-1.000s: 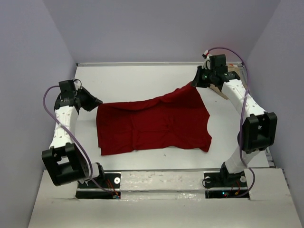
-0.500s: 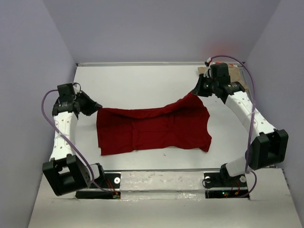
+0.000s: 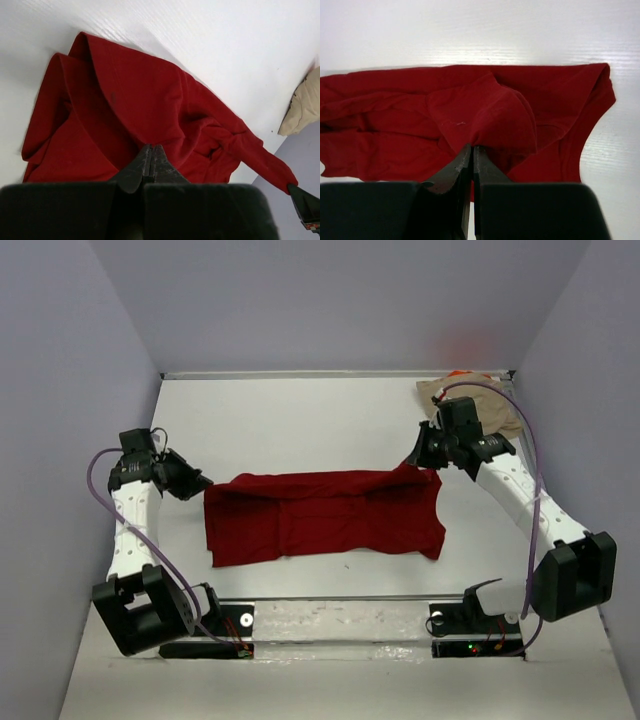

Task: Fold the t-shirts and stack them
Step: Fold the tshirt

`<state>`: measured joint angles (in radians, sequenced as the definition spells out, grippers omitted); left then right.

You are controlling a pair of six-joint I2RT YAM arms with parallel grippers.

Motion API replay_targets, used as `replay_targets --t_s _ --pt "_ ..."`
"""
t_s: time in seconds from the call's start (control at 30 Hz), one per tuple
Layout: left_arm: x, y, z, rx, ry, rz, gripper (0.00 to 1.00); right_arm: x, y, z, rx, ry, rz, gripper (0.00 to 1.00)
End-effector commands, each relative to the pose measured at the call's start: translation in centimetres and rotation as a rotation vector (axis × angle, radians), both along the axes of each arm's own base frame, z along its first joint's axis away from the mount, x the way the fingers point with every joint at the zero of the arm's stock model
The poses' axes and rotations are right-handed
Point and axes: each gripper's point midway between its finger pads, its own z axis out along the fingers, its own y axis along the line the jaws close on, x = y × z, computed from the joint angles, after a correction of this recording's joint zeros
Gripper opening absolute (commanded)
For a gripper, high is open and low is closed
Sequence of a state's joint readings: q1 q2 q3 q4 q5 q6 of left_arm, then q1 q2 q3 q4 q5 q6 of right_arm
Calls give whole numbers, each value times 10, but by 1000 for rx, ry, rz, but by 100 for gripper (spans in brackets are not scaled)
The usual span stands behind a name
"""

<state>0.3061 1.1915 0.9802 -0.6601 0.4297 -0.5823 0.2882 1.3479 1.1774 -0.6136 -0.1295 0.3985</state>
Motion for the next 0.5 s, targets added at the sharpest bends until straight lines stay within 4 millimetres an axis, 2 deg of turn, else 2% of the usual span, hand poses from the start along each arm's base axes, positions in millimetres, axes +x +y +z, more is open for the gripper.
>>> replay_targets --t_s 0.0,0.33,0.47 --pt "-7 -1 3 -2 -4 -17 0 -10 9 15 17 -41 0 0" --pt "-17 5 -24 -46 78 38 0 -16 7 -1 -13 -6 -30 0" --pt "-12 5 -29 -65 79 47 0 -13 9 -1 -8 -2 -22 0"
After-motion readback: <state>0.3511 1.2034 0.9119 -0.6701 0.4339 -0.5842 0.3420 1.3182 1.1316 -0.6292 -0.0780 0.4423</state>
